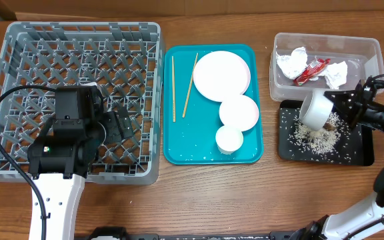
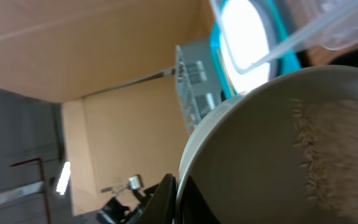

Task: Sort waste into correct bins and load items into the dishwasher
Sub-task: 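Tilt the bowl to dump rice and food chunk onto the black tray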

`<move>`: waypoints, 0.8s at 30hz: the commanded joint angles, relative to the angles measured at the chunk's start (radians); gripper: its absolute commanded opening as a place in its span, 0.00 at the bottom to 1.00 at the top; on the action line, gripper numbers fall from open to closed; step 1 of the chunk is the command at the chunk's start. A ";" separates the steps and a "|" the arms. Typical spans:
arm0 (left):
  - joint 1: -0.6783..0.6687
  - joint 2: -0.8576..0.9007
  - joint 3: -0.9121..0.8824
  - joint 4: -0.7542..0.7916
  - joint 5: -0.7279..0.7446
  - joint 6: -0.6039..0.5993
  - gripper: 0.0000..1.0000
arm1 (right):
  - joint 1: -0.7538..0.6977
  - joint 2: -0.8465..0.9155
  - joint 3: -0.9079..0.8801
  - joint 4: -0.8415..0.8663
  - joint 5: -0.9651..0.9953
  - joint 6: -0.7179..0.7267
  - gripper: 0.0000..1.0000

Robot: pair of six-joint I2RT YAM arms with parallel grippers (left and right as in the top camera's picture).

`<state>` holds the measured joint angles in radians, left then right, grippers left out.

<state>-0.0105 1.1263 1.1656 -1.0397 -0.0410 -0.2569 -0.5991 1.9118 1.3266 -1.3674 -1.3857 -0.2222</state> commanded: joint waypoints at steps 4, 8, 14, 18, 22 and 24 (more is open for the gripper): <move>0.004 0.000 0.019 0.003 0.010 -0.013 1.00 | -0.006 -0.042 -0.007 -0.005 -0.113 -0.010 0.04; 0.004 0.000 0.019 0.003 0.009 -0.013 1.00 | -0.006 -0.042 -0.019 -0.006 -0.139 -0.010 0.04; 0.004 0.000 0.019 0.003 0.009 -0.013 1.00 | -0.007 -0.042 -0.064 0.029 -0.146 -0.010 0.04; 0.004 0.000 0.019 0.003 0.009 -0.013 1.00 | -0.007 -0.042 -0.093 0.058 -0.150 -0.011 0.04; 0.004 0.000 0.019 0.003 0.009 -0.013 1.00 | -0.007 -0.042 -0.105 0.066 -0.150 -0.015 0.04; 0.004 0.000 0.019 0.003 0.009 -0.013 1.00 | -0.007 -0.042 -0.111 0.072 -0.150 -0.014 0.04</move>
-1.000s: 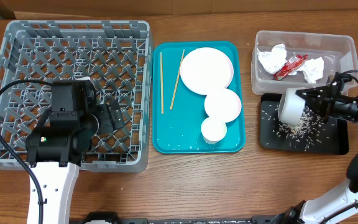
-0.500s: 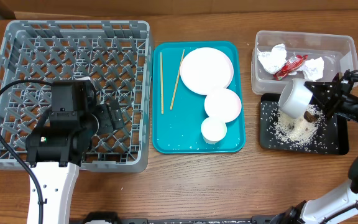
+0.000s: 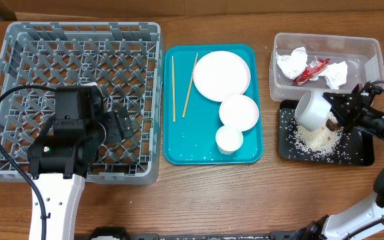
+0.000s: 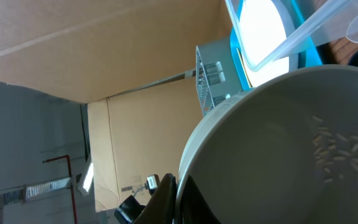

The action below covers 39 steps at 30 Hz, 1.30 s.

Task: Sort waste into correct bins and load items into the dishwasher
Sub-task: 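Tilt the bowl to dump rice and food chunk onto the black tray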

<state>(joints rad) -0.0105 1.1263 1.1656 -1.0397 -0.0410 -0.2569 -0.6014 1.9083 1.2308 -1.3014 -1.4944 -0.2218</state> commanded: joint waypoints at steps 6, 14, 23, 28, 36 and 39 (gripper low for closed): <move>0.004 0.000 0.019 0.003 0.009 -0.013 1.00 | -0.005 -0.038 -0.043 0.040 -0.052 -0.014 0.04; 0.004 0.000 0.019 0.003 0.009 -0.013 1.00 | -0.009 -0.038 -0.049 0.049 -0.076 0.071 0.04; 0.003 0.000 0.019 0.004 0.009 -0.013 1.00 | -0.030 -0.038 -0.049 0.066 -0.075 0.073 0.04; 0.004 0.000 0.019 -0.006 0.011 -0.013 1.00 | -0.030 -0.038 -0.049 0.061 -0.068 0.087 0.04; 0.004 0.000 0.019 -0.002 0.012 -0.013 1.00 | -0.035 -0.038 -0.048 0.026 -0.021 0.035 0.04; 0.004 0.000 0.019 -0.002 0.012 -0.013 1.00 | -0.025 -0.039 -0.029 -0.109 0.007 -0.162 0.04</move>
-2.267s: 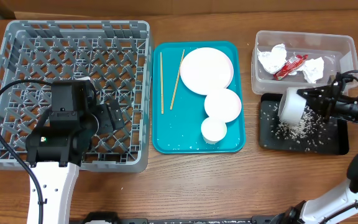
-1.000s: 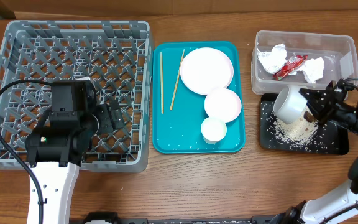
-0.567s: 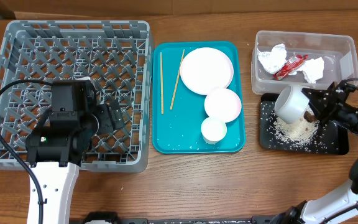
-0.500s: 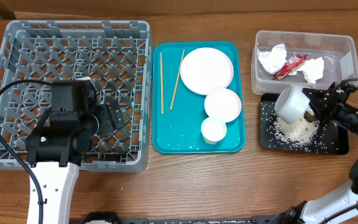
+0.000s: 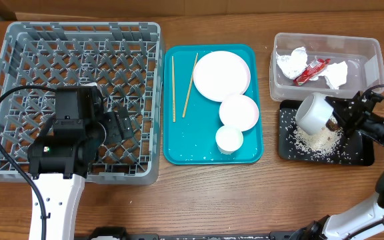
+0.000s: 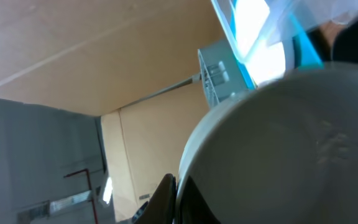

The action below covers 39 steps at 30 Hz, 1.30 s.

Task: Sort waste into correct bins and load items into the dishwasher
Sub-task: 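Tilt the bowl to dump rice and food chunk onto the black tray, then bring the emptied bowl back and set it on the teal tray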

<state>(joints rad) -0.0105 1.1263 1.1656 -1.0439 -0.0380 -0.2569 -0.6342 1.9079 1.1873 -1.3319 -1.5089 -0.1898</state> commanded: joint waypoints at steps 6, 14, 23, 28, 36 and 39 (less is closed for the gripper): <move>0.004 0.000 0.019 0.009 0.009 -0.013 1.00 | 0.024 -0.040 0.138 -0.364 0.167 -0.488 0.04; 0.004 0.000 0.019 0.008 0.009 -0.013 1.00 | 0.162 -0.112 0.277 -0.364 0.343 -0.428 0.04; 0.004 0.000 0.019 0.016 0.009 -0.013 1.00 | 0.389 -0.150 0.494 -0.347 0.560 -0.226 0.04; 0.004 0.000 0.019 0.016 0.009 -0.013 1.00 | 0.539 -0.150 0.567 -0.249 0.768 -0.010 0.04; 0.004 0.000 0.019 0.016 0.009 -0.013 1.00 | 0.877 -0.148 0.586 -0.015 1.076 0.187 0.04; 0.004 0.000 0.019 0.015 0.009 -0.013 1.00 | 1.014 -0.141 0.586 0.054 1.183 0.189 0.04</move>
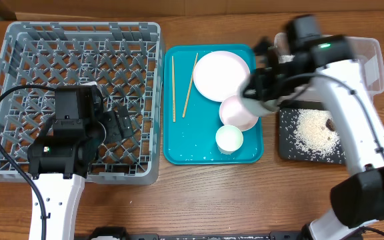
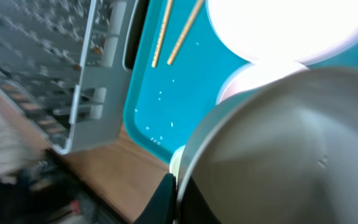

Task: Sort waste into correct bins and load items into the dishwasher
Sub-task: 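Bring the emptied bowl back and set it on the teal tray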

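Observation:
My right gripper [image 1: 267, 90] is shut on the rim of a white bowl [image 1: 253, 102], held over the right side of the teal tray [image 1: 192, 143]. In the right wrist view the bowl [image 2: 278, 149] fills the lower right and looks emptied, with one black finger [image 2: 164, 200] pressed against its rim. Rice [image 1: 315, 130] lies piled on the black tray [image 1: 291, 152]. My left gripper [image 1: 119, 125] hangs over the grey dish rack [image 1: 79, 60]; its jaws cannot be made out.
On the teal tray lie a large white plate [image 1: 221, 75], a small plate [image 1: 235, 113], a small cup [image 1: 229, 139] and two chopsticks [image 1: 173, 87]. The clear bin [image 1: 372, 60] with wrappers stands at the back right, partly behind my right arm.
My right gripper has moved left with the bowl, from above the black tray to above the teal tray's right side. The rice stays on the black tray. The left arm is unchanged.
My right gripper held the bowl tipped over the black tray with rice still in it. At the following moments less rice showed in the bowl and more on the tray. Now the emptied bowl is over the teal tray.

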`<move>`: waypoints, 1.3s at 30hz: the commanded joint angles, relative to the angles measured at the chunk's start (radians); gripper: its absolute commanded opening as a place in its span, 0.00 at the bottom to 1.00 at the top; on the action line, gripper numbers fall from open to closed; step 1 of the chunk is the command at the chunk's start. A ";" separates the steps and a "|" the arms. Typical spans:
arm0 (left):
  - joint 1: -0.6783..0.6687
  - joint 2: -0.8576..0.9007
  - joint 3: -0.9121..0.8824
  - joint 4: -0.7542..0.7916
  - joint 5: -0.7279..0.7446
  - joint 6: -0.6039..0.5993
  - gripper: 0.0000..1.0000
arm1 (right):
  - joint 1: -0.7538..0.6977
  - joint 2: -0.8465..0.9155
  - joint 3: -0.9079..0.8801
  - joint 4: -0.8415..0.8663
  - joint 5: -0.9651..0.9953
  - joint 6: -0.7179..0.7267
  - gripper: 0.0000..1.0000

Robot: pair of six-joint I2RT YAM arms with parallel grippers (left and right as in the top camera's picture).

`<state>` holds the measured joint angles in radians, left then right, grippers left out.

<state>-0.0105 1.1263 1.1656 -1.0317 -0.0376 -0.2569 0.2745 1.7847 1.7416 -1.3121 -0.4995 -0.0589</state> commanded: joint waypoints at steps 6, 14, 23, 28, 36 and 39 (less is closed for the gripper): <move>0.004 0.000 0.019 0.003 0.009 -0.013 1.00 | 0.317 0.030 0.029 0.136 0.301 0.112 0.04; 0.004 0.000 0.019 0.004 0.009 -0.013 1.00 | 0.434 0.123 -0.028 0.227 0.365 0.168 0.04; 0.004 0.000 0.019 0.004 0.008 -0.013 1.00 | 0.456 0.249 -0.035 0.342 0.342 0.164 0.04; 0.004 0.000 0.019 0.002 0.009 -0.013 1.00 | 0.459 0.305 -0.035 0.351 0.342 0.164 0.04; 0.004 0.000 0.019 0.003 0.009 -0.013 1.00 | 0.459 0.316 -0.035 0.344 0.341 0.164 0.22; 0.004 0.000 0.019 0.003 0.009 -0.013 1.00 | 0.459 0.309 -0.014 0.299 0.341 0.164 0.32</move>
<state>-0.0105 1.1263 1.1656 -1.0317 -0.0376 -0.2569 0.7288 2.1071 1.7061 -0.9855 -0.1669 0.1028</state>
